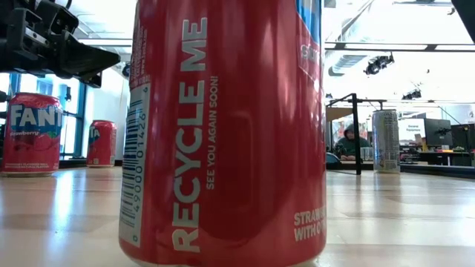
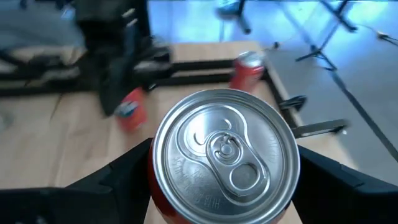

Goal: Place canned beverage on shelf
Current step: Put the red soda can on the shelf

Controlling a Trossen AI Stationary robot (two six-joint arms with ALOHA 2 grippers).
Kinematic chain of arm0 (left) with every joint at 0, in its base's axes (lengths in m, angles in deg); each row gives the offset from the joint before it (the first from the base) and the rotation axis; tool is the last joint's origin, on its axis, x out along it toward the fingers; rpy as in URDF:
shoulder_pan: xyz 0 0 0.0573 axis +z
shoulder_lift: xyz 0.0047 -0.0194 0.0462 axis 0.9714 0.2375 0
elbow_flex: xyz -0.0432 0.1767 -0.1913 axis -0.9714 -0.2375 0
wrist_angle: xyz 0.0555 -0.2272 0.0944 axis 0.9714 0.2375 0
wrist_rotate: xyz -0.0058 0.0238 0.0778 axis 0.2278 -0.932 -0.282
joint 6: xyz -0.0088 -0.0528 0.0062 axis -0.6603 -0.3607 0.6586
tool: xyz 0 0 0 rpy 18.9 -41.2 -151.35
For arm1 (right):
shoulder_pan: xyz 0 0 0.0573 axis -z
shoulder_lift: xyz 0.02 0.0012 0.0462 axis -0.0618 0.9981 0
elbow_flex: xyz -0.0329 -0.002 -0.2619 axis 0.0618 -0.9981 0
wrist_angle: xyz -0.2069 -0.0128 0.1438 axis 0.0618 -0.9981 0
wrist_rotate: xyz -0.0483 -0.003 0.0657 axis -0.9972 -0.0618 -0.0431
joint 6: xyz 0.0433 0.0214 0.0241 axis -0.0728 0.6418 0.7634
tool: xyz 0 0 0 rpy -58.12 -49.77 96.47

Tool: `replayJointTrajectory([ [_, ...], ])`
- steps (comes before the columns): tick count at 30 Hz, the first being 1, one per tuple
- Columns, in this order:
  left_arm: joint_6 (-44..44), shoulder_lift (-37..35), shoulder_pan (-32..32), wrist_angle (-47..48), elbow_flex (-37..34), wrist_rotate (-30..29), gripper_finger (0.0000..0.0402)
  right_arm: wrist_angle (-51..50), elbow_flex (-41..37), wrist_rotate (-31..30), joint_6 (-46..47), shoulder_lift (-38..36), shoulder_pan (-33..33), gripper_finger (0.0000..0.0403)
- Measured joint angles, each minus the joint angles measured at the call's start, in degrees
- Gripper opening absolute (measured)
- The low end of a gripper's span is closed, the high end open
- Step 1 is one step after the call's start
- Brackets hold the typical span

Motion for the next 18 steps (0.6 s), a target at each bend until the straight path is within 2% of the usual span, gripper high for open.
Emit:
replayJointTrajectory([
  [9, 0.0, 0.0, 0.0, 0.0, 0.0, 0.0, 0.0003, -0.1, 0.6, -0.3, 2.7, 0.8, 10.5, 0.0291],
  [15, 0.0, 0.0, 0.0, 0.0, 0.0, 0.0, 0.0003, -2.3, 2.6, 8.3, 4.4, 2.8, 16.6, 0.0291],
  [18, 0.0, 0.0, 0.0, 0.0, 0.0, -0.3, 0.0003, -5.3, 6.4, 8.8, 1.3, 3.8, 17.9, 0.0291],
])
